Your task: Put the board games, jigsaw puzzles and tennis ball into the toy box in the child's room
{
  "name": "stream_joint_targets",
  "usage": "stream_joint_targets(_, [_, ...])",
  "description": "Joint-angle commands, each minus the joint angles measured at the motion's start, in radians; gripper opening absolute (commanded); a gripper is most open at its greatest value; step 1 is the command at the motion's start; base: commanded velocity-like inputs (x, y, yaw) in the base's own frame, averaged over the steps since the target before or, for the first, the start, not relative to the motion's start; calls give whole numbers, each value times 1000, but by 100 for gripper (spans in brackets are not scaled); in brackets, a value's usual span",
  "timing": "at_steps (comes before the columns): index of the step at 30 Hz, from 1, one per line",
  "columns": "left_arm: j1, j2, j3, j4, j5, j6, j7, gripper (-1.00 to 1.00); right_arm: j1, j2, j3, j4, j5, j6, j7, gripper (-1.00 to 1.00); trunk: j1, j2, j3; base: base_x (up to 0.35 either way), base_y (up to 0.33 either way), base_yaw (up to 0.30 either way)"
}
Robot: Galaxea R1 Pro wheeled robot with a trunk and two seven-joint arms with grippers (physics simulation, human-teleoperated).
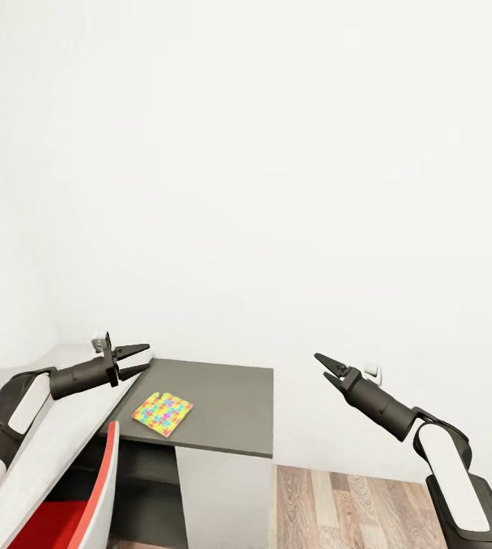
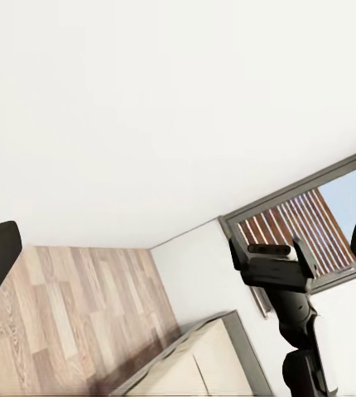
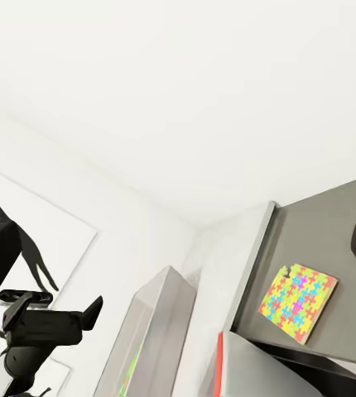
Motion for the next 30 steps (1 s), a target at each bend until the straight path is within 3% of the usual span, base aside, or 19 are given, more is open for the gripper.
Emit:
stream_joint_targets(1, [0, 0, 1, 0, -2, 4, -3, 100, -1, 0, -1, 0, 3, 5, 5, 100, 0, -1, -2, -3, 0, -180])
stream_joint_targets(19, [0, 0, 1, 0, -4, 4, -3, 100, -1, -1, -1, 0, 3, 5, 3, 100, 0, -1, -23, 0, 0, -176])
stream_joint_targets(30, [0, 0, 1, 0, -9, 3, -3, 100, -1, -3, -3, 1, 4, 1, -17, 100, 0, -1, -25, 0, 0, -26])
